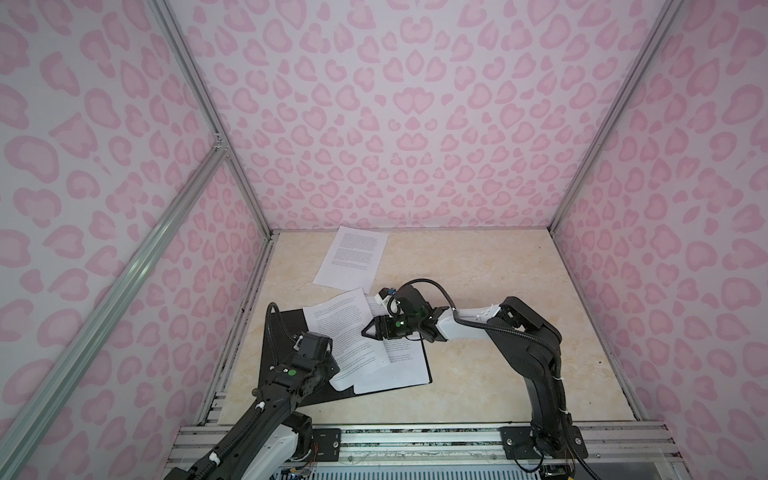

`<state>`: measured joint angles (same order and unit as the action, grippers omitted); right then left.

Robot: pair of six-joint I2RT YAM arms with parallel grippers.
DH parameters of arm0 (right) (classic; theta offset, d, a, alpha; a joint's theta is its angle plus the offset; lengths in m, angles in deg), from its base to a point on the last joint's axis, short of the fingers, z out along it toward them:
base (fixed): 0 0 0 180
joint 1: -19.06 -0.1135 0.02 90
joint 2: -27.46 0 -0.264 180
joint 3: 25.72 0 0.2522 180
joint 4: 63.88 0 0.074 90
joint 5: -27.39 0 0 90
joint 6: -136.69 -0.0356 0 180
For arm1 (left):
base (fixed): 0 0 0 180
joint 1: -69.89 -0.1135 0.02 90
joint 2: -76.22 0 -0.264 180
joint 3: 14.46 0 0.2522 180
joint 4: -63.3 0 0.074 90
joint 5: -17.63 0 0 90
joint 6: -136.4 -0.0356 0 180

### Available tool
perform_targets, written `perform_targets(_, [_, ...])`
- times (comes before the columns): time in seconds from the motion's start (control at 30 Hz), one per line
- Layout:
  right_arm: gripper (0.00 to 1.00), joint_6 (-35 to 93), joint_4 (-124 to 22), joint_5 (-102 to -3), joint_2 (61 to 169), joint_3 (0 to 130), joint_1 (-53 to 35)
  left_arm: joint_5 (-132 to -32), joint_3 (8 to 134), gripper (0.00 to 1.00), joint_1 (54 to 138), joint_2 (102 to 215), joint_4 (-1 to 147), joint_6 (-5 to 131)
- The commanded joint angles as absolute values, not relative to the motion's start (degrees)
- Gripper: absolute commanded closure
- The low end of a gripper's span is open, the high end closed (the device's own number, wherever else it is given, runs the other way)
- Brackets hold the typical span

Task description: Put the files into the folder

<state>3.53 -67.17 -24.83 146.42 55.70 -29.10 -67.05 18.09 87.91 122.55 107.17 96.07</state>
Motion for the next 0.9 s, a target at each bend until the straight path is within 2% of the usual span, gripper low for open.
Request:
perform_targets(0.0, [0.38, 0.3, -73.3, -21.6, 147.6, 55.5, -29.1, -66.8, 18.2, 0.96, 87.9, 122.5, 107.1, 96.6])
perform_targets(0.33, [0.42, 0.0, -73.4, -20.5, 149.8, 57.6, -28.3, -67.2, 18.2, 0.97, 87.9, 122.3, 106.9, 96.5])
perform_targets(0.63, [0.53, -0.6, -72.4, -20.1, 152.2, 60.1, -28.1, -67.8, 18.4, 0.96, 87.9, 122.2, 106.6, 97.0])
perform_targets(0.8, [0.64, -0.9, -72.5, -19.9, 152.1, 60.2, -28.1, -67.6, 18.6, 0.96, 87.8, 122.0, 106.7, 96.9])
perform_targets(0.87, [0.74, -1.2, -72.6, -19.4, 152.0, 60.4, -28.1, -67.7, 18.8, 0.96, 87.9, 121.9, 106.7, 96.9])
